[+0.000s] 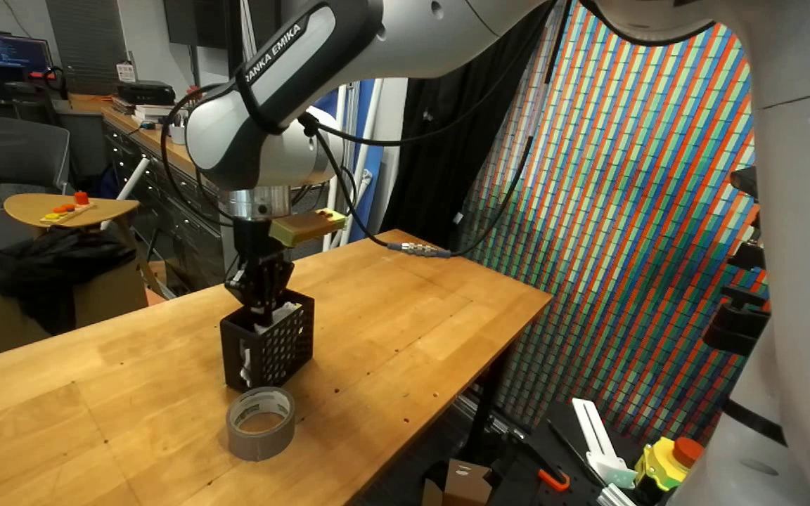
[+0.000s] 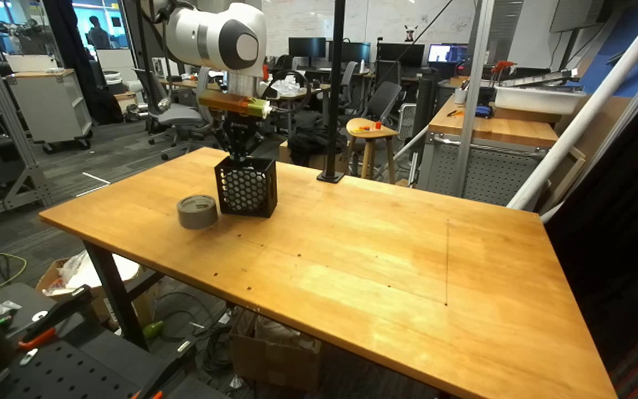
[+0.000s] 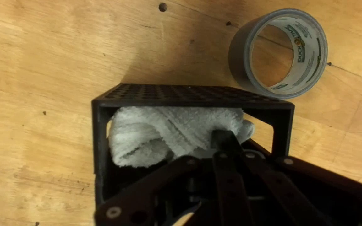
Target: Put the towel in the box
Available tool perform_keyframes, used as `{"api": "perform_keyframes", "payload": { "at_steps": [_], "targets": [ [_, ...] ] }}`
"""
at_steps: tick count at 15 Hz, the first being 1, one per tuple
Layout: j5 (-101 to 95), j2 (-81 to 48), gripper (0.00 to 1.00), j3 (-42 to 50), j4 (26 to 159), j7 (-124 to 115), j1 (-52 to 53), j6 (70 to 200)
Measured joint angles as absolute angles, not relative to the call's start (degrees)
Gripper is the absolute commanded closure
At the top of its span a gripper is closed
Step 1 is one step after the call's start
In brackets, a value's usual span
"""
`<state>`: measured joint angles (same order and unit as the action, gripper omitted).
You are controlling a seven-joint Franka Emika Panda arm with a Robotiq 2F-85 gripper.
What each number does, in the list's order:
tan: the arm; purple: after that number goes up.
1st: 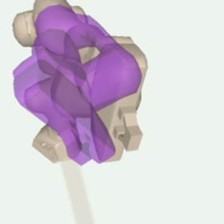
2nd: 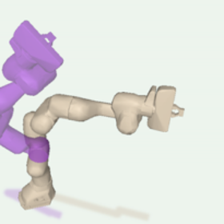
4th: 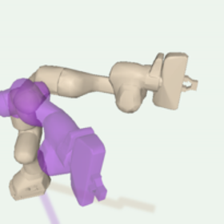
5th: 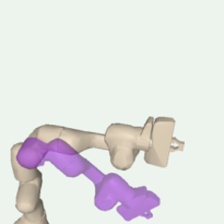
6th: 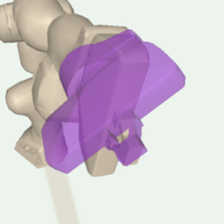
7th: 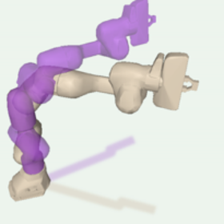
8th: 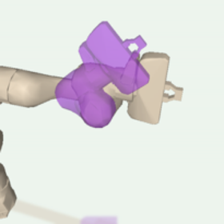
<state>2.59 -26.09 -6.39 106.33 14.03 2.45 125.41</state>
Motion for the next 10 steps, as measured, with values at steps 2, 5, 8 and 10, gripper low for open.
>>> {"api": "perform_keyframes", "payload": {
  "at_steps": [2,5,8,10],
  "targets": [
    [2.86,-26.98,0.98,-6.84,107.18,13.79,2.52,126.95],
    [3.57,-28.82,0.97,-7.18,107.82,13.73,2.51,129.46],
    [3.86,-30.36,0.97,-7.24,107.58,13.73,2.45,131.36],
    [4.07,-31.16,0.97,-7.35,107.14,13.76,2.42,132.21]
  ]
}}
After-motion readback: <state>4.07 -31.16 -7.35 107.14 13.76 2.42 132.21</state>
